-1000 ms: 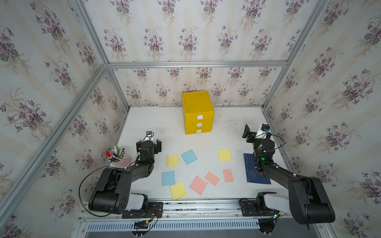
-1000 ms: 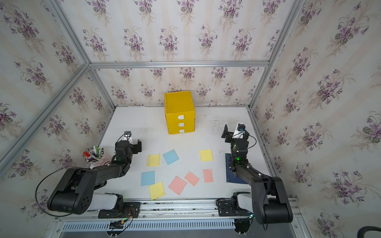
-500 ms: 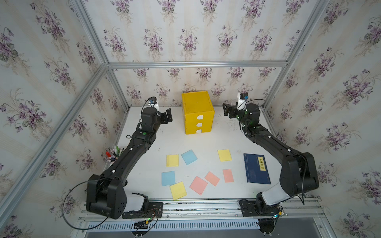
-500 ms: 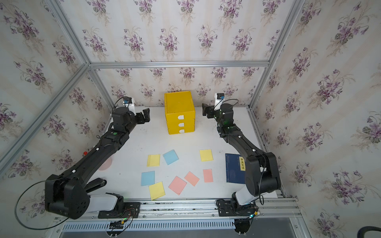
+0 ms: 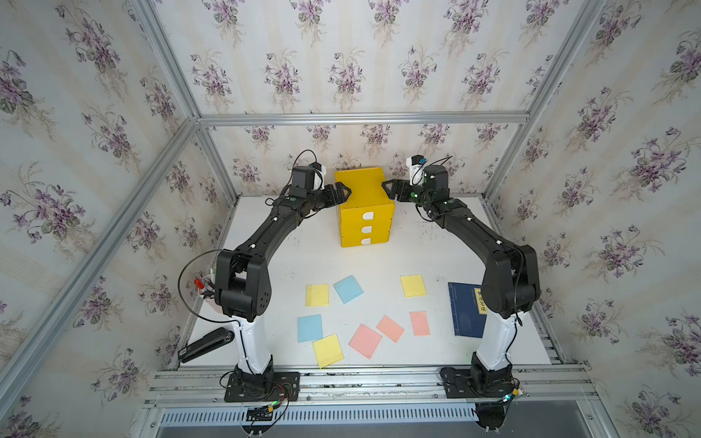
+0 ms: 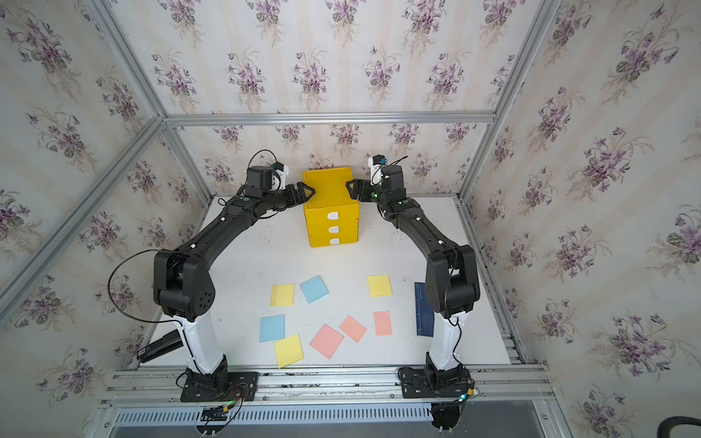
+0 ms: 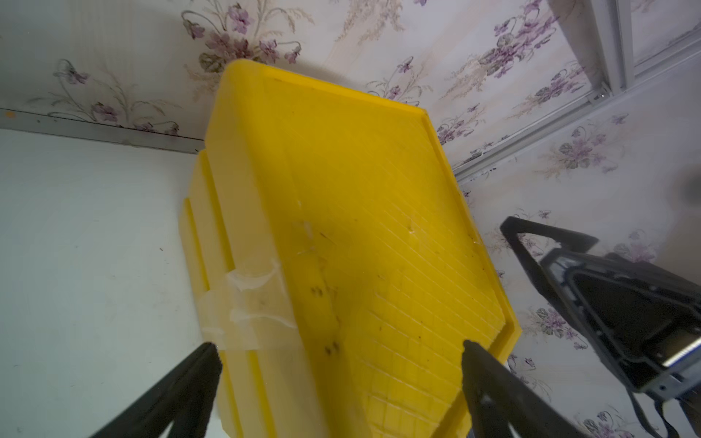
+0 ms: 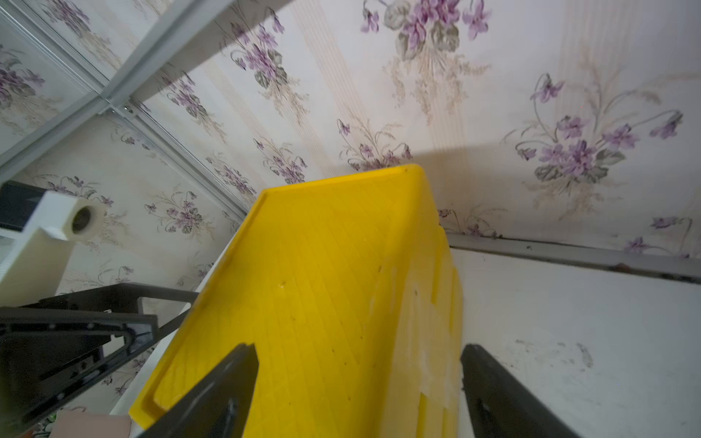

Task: Please put the sticky notes in the drawer by color
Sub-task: Adjust the storage box at the center of the board.

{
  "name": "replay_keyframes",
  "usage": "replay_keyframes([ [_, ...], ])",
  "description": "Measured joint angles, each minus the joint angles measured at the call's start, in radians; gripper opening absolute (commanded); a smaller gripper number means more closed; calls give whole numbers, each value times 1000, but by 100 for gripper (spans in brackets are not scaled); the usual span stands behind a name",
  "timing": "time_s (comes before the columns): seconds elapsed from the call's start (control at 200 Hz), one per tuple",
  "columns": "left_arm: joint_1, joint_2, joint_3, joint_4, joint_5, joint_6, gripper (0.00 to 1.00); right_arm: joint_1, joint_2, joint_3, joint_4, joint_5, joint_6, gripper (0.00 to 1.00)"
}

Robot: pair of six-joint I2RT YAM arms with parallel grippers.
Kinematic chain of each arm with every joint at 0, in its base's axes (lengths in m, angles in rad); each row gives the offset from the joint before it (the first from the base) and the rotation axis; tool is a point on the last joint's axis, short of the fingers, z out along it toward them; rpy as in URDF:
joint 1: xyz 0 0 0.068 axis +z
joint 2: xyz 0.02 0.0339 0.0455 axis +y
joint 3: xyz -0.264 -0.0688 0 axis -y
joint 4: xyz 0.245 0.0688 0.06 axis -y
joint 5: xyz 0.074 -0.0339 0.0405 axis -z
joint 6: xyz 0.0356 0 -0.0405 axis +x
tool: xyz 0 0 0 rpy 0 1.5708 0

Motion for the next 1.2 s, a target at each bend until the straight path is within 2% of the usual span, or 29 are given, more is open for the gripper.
replay_keyframes([
  [0.11,-5,19,25,-21,13,-6,87,16,18,19,-35,-26,-2,76],
  [0.335,-15,21,-11,-38,20,-7,81,21,22,-4,-51,-78,5,68],
  [0.495,-16,11,-54,-12,16,-15,77,39,-14,-60,-46,-65,5,65],
  [0.57,-16,4,-64,-6,6,-15,69,53,-49,-103,-45,-45,5,65],
  [0.64,-14,-5,-78,15,3,-17,66,63,-93,-158,-39,-30,9,65],
  [0.764,-21,-23,-111,46,5,-16,67,69,-177,-255,-32,-18,27,67],
  [0.844,-32,-44,-144,61,6,-19,71,63,-200,-277,-37,-14,28,68],
  [1.049,-48,-69,-184,65,21,-52,72,-21,-140,-201,-49,-55,28,69],
  [1.199,-51,-68,-190,77,23,-65,72,-25,-89,-124,-68,-84,21,69],
])
